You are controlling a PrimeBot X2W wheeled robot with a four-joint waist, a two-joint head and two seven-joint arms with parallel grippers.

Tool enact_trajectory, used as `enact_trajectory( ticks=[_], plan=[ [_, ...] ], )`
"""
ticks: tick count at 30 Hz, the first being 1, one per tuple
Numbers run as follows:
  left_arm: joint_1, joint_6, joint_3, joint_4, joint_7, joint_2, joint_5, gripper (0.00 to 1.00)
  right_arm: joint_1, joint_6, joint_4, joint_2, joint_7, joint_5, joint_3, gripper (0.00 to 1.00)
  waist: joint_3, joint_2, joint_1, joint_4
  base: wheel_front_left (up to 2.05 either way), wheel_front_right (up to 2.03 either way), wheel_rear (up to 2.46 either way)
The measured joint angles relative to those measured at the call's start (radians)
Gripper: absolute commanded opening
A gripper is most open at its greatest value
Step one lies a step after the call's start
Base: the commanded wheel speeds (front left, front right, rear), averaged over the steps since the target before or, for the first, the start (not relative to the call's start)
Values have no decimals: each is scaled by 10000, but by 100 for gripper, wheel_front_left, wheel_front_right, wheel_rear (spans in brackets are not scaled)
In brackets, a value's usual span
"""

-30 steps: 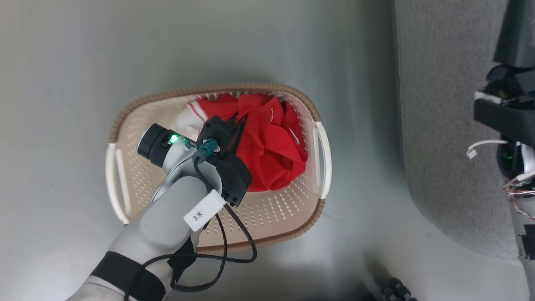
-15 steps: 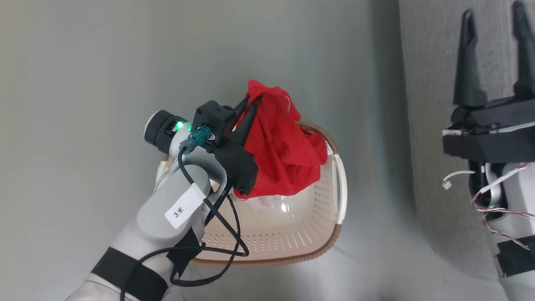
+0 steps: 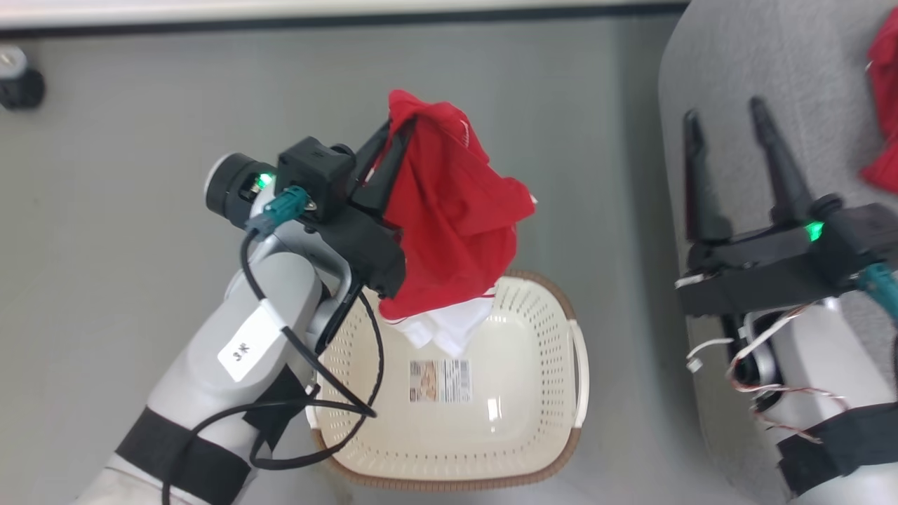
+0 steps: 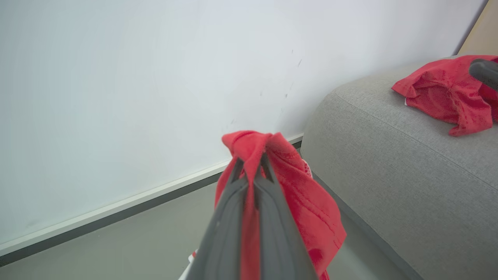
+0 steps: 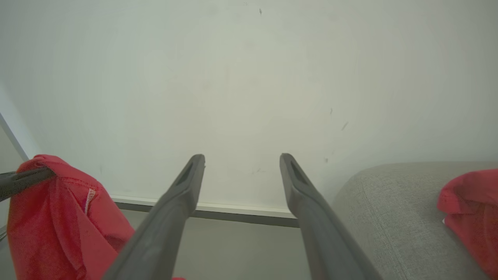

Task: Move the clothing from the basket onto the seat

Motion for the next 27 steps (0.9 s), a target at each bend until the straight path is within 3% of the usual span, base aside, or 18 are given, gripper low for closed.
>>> enact_trajectory(
  ticks=[11, 21, 27],
  plan=[
    [-58, -98, 324, -318, -2, 213, -151, 0, 173, 560, 1246, 470, 0, -2, 794, 100, -1569, 0, 1, -1, 0, 0, 0],
    [-220, -184, 165, 203, -2, -128, -240, 0, 221, 1047, 2794, 922, 2, -23, 1987, 100, -3117, 0, 2, -100, 0, 0, 0],
    [-95, -272, -194, 481, 2, -385, -336, 0, 252, 1170, 3536, 1032, 2, -35, 2575, 100, -3960, 0, 1, -105, 0, 0, 0]
  ],
)
